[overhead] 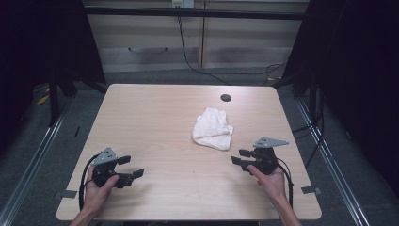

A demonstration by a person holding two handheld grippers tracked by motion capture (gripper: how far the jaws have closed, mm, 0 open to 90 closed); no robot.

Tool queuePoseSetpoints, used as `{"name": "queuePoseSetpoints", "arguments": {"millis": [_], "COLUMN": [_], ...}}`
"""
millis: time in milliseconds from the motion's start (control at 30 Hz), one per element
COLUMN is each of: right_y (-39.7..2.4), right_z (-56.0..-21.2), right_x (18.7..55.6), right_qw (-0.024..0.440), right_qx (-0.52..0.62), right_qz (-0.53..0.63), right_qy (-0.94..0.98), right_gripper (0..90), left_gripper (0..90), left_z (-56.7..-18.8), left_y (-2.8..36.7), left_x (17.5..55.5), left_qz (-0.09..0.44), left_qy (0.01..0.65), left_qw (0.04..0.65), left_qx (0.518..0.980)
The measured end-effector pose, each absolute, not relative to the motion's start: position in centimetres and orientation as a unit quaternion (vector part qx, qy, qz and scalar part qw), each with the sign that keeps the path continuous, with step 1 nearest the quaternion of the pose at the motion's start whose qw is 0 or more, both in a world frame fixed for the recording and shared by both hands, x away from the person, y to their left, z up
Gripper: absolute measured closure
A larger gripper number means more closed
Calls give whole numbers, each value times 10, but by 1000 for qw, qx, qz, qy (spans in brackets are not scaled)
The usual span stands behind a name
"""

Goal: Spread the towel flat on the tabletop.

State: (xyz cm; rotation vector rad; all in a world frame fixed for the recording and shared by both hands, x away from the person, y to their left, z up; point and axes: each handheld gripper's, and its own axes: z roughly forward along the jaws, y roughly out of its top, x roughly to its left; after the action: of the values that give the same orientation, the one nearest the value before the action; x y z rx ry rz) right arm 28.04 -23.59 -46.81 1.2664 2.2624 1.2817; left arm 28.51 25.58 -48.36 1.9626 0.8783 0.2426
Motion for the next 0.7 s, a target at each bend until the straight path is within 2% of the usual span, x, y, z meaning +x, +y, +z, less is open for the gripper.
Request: {"name": "queuePoseSetpoints", "arguments": {"millis": [133,267,367,700], "right_y": [-228,-225,-224,-211], "right_z": [-466,-462,-461,-456], "right_x": [299,309,324,376], "right_qw": [106,115,123,106], "right_qx": [429,426,428,435], "right_qz": [449,454,454,439], "right_qy": [777,774,771,779], "right_gripper": [517,552,546,515], "left_gripper": [188,189,189,188], "left_z": [-484,-484,-483,-483], "left_y": [255,254,255,259], "left_x": [285,284,284,285], "left_qz": [98,99,105,107], "left_qy": [357,352,349,353], "left_qw": [467,465,465,467], "left_qx": [803,806,807,804]}}
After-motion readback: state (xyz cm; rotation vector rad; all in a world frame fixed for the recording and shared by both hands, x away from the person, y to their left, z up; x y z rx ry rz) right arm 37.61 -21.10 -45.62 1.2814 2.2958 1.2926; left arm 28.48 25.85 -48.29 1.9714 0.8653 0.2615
